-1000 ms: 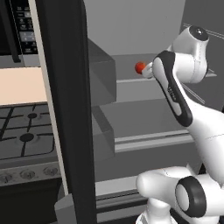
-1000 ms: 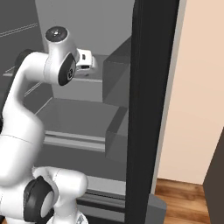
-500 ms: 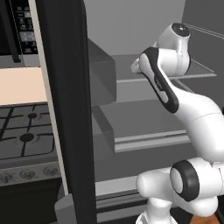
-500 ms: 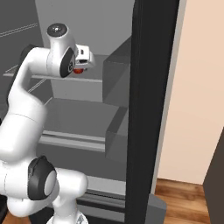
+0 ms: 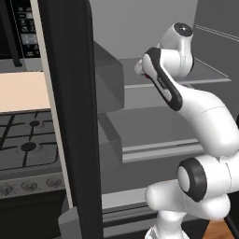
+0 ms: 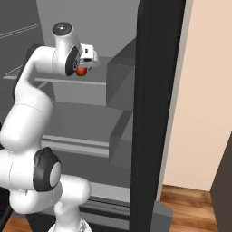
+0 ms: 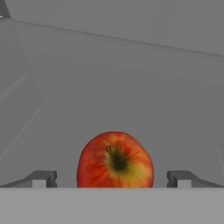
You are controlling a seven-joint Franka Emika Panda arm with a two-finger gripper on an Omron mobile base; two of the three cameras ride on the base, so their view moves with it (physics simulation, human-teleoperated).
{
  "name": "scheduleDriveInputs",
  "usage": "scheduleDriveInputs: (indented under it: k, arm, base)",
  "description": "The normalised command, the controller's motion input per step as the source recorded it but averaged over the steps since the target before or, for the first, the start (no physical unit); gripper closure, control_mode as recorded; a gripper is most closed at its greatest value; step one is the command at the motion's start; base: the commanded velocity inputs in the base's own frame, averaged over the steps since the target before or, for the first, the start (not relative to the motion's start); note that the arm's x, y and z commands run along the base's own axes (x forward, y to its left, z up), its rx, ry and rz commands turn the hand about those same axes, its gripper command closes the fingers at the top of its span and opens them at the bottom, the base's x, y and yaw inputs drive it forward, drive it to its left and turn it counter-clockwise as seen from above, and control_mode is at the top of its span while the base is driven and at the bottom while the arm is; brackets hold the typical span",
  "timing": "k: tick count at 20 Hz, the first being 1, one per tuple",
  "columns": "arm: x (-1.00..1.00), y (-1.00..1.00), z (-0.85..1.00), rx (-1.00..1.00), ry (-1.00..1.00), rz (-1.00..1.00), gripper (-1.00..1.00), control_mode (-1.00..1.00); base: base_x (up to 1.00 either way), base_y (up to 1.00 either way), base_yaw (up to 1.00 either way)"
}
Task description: Pick up both apples from the fridge and place them inside the tupperware on the counter.
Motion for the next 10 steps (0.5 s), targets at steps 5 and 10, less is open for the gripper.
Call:
scheduleDriveInputs:
  k: [5, 10]
  arm:
    - [0.14, 0.00, -0.01, 0.00, 0.00, 0.00, -1.00, -1.00]
    - [0.00, 0.00, -0.05, 0.00, 0.00, 0.00, -1.00, -1.00]
  base:
    - [0.00, 0.00, 0.00]
    - [0.00, 0.00, 0.00]
